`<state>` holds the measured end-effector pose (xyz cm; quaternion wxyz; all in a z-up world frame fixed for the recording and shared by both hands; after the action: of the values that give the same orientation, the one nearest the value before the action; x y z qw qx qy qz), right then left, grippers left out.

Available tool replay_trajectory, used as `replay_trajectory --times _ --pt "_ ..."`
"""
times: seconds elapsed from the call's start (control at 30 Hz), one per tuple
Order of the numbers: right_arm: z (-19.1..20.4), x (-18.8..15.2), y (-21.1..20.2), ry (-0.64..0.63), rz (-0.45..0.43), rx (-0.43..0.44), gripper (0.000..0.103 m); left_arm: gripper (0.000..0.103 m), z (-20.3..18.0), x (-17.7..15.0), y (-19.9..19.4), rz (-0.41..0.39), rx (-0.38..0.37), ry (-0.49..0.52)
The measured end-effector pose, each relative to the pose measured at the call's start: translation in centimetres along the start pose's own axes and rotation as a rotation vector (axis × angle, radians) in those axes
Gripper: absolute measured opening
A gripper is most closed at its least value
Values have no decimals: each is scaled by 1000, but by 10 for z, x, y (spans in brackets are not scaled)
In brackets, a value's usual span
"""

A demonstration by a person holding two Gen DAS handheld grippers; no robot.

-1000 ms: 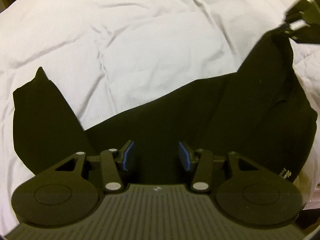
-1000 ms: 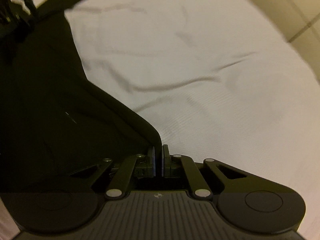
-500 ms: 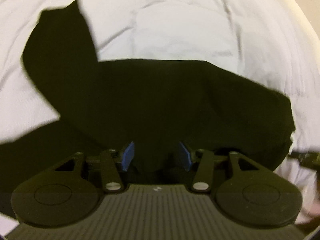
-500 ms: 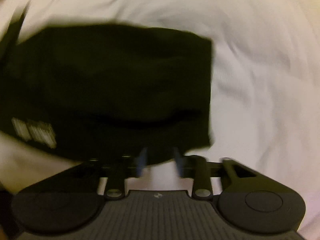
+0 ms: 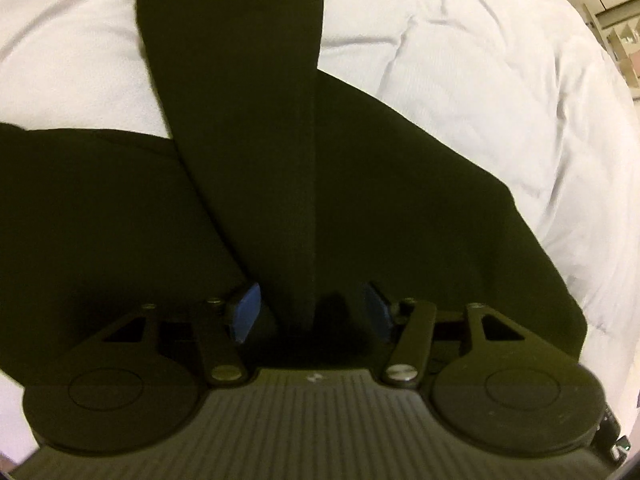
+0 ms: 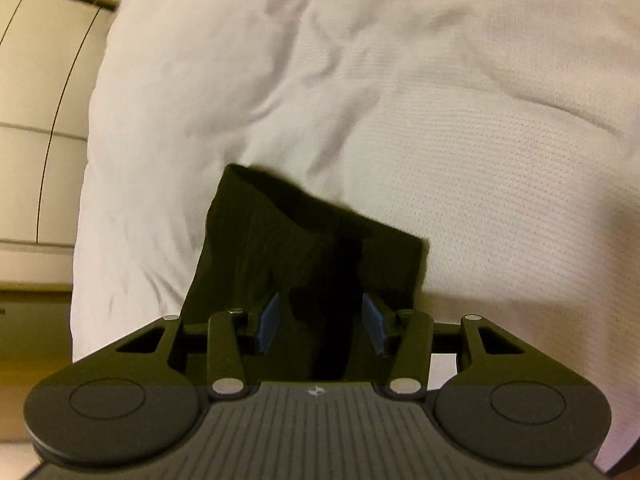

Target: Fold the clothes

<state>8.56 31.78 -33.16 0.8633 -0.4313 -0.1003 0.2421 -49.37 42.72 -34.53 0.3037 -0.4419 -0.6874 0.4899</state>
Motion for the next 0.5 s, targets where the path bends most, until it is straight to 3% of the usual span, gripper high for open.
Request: replay_trajectory --times 0.03,0.07,0.1,0.13,0.2,0.37,0.5 --pt "-2 1 3 12 1 -1 47 27 0 1 3 0 11 10" --pt "-3 3 8 16 5 3 44 21 0 2 4 -7 28 22" --pt "-4 4 12 16 9 11 31 5 0 3 3 -20 44 41" --pt "1 4 10 -9 0 13 21 2 0 4 0 -33 59 60" --pt "13 4 0 -81 -28 14 12 2 -2 2 -14 -87 61 111" --pt "36 -1 -39 -212 -95 26 8 2 -4 -34 -76 -252 64 225" --pt "19 -6 -61 -242 -100 -26 8 2 13 -70 -78 -215 104 255"
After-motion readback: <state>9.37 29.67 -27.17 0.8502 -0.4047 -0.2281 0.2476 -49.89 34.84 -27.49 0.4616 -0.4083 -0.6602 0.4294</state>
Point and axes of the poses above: each gripper's, at about its wrist camera, not at the fingertips, and y roughly the way its jaws point, z to its left, x to its top, the point moved 6 cm from there along y, roughly the way its jaws point, and after that the axes turned 5 degrees about z, right-handed, at the moved point
